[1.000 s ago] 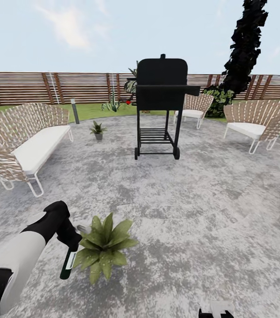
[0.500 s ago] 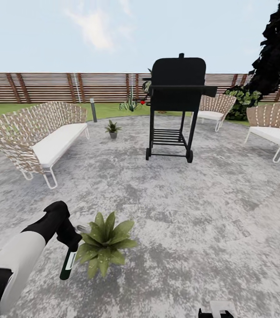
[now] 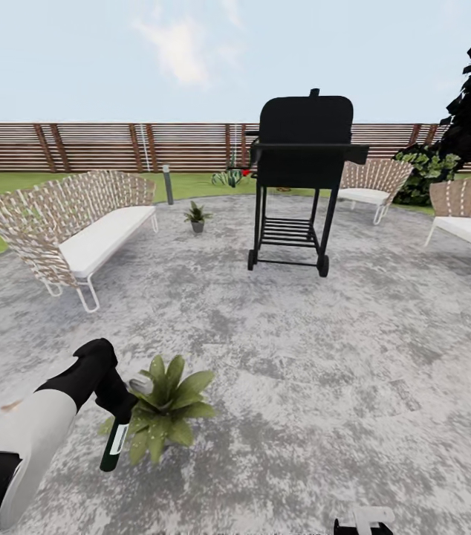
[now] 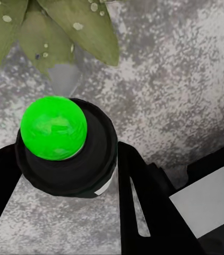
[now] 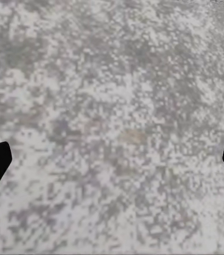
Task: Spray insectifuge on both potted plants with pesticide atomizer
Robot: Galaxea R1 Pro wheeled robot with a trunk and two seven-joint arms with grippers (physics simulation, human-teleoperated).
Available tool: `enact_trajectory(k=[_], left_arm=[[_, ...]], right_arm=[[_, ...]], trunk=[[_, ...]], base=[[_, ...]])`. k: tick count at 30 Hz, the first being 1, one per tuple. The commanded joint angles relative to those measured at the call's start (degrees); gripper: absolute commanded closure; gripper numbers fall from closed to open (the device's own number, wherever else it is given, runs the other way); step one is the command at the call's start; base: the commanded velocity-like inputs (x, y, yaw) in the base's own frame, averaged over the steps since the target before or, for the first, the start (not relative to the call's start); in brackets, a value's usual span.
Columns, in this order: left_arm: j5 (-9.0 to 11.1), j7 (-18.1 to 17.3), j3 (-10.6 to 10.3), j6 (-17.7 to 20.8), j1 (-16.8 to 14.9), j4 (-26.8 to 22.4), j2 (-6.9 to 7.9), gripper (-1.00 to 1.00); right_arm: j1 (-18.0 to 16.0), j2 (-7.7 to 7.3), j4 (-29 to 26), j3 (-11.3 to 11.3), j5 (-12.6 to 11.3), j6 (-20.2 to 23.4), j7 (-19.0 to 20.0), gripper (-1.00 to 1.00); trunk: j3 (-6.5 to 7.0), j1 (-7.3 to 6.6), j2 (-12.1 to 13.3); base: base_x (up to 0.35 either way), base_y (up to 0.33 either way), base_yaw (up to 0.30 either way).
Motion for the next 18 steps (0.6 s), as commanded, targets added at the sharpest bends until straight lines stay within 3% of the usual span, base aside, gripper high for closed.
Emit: enact_trajectory(k=[1,6,11,18], left_arm=[[-0.41,-0.58,-0.2,0.51,-0.06,-0.08,0.02,1.0],[-0.4,-0.58,-0.1,0.51,-0.12,0.0,0.1,1.0],[-0.42,-0.58,0.24,0.57,-0.13,0.01,0.11,1.0],[-0.32,-0.97,-0.21,0.37,0.13,0.68,0.36,1.0]], right_arm=[[-0.02,-0.01,0.03,0.47,-0.31,-0.11,-0.22,-1.0],[-0.01,-0.01,0.09,0.47,-0.31,-0.11,-0.19,-1.0],[-0.01,-0.01,0.09,0.47,-0.31,-0.11,-0.21,-1.0],[-0.01,-0.01,0.09,0.47,-0.31,-0.11,-0.16,-1.0]], trunk=[[-0.05,-0.03,-0.02],[-0.05,-0.03,-0.02],[-0.05,-0.03,-0.02],[-0.05,-0.03,-0.02]], base=[[-0.165,-0.243,0.244],[-0.116,-0.239,0.268],[0.211,-0.183,0.277],[0.198,-0.033,0.211]])
